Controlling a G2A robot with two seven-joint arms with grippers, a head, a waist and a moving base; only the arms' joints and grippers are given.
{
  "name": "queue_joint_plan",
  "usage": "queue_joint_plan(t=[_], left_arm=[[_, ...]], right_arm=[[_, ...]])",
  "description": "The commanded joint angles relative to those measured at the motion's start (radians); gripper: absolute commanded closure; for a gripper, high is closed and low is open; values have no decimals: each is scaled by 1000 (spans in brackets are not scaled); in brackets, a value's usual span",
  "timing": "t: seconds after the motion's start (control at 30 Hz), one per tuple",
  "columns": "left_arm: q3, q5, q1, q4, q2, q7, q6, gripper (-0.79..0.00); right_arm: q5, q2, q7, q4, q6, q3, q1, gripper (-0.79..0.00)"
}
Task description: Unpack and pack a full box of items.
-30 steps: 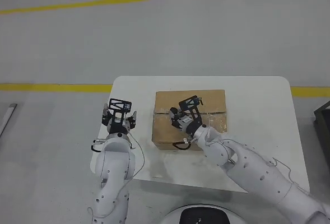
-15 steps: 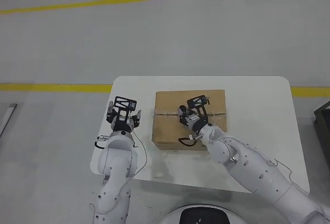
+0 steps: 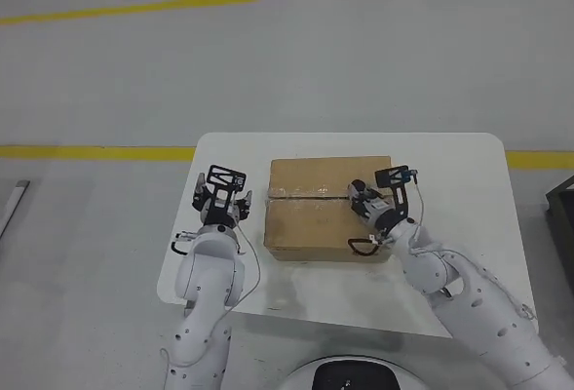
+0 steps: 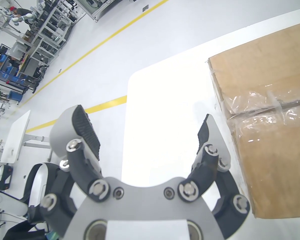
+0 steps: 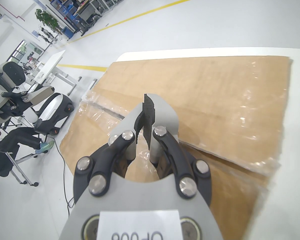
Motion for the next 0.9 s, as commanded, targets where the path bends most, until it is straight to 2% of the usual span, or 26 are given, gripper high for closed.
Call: queue_joint_plan(t=[0.0, 0.27, 0.47, 0.57, 0.87], left_arm=[[1, 2, -2, 1, 0, -1, 0, -785], [9, 3, -5, -1, 0, -3, -3, -785], [15, 4, -4, -8, 0, -3, -10, -785], [15, 4, -4, -8, 0, -3, -10, -785], [15, 4, -4, -8, 0, -3, -10, -785]], right_arm=[[0, 5, 8, -12, -4, 28, -16, 0], [0, 21, 25, -52, -22, 122, -82, 0], [-26, 36, -14, -122, -35, 218, -161, 0], [-73, 49, -41, -195, -41, 297, -231, 0], [-185, 73, -65, -476, 21, 557, -551, 0]])
